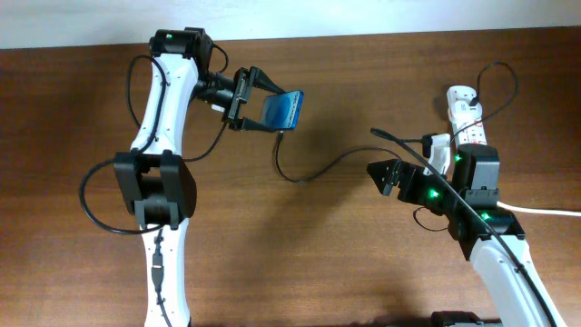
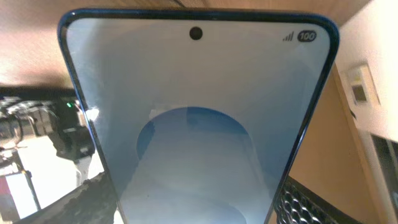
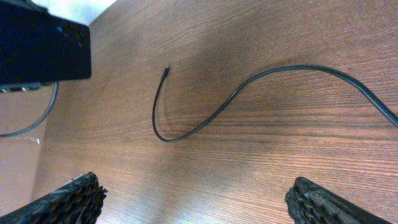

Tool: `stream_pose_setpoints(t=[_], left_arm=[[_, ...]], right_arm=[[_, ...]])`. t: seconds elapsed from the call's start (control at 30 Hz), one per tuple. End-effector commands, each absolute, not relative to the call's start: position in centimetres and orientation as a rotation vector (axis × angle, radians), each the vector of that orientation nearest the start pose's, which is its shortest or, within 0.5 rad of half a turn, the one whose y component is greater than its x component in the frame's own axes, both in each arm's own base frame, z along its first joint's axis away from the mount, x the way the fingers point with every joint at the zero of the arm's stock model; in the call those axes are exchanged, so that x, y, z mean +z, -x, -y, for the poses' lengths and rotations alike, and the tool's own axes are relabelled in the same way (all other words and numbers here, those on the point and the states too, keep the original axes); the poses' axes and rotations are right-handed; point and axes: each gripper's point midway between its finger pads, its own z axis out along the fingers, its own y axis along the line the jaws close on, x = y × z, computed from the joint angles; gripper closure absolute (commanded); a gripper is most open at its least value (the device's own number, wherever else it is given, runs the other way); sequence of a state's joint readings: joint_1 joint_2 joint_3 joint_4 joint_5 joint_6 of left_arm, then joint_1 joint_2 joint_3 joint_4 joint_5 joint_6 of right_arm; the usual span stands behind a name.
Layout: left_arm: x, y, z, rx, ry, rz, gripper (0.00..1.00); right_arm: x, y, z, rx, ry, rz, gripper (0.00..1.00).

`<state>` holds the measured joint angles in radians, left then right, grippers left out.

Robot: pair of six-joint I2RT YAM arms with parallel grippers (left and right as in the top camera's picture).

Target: Plug charger to phone and switch on socket

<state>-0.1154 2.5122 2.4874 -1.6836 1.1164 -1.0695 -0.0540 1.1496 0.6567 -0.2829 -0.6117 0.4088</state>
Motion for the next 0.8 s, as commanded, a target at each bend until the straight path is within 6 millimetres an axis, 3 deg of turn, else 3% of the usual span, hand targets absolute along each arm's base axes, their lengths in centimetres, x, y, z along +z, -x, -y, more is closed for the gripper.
stream_pose_setpoints(t=[0.0,0.1,0.23,0.43,0.5,0.63,0.77], left_arm=[[15.8,-43.9,18.7,0.930,-1.146,2.090,1.00],[14.2,-43.7,17.8,0.813,-1.175,2.191,1.00],[13.3,-43.0,19.0,0.722,-1.145,2.272,1.00],[12.4,-41.9,20.9,0.609,-1.134,2.337,1.00],[12.3,-41.6,21.4,0.597,-1.119,2.346,1.00],[12.3,-40.8,22.8,0.584,-1.081,2.358,1.00],[12.1,-39.7,24.6,0.549,-1.023,2.392,1.00]], right_arm=[[15.3,-32.0,-9.5,0.925,-0.231,-2.305,0.00],[17.0,-33.0,-11.5,0.980,-0.237,-2.239,0.04],[17.9,-34.4,-14.6,1.025,-0.297,-2.217,0.09],[17.1,-35.0,-19.0,1.069,-0.353,-2.213,0.16],[17.2,-35.2,-19.5,1.040,-0.383,-2.194,0.17],[15.4,-35.2,-20.2,1.050,-0.517,-2.236,0.19],[14.8,-35.6,-20.5,1.057,-0.521,-2.237,0.23]])
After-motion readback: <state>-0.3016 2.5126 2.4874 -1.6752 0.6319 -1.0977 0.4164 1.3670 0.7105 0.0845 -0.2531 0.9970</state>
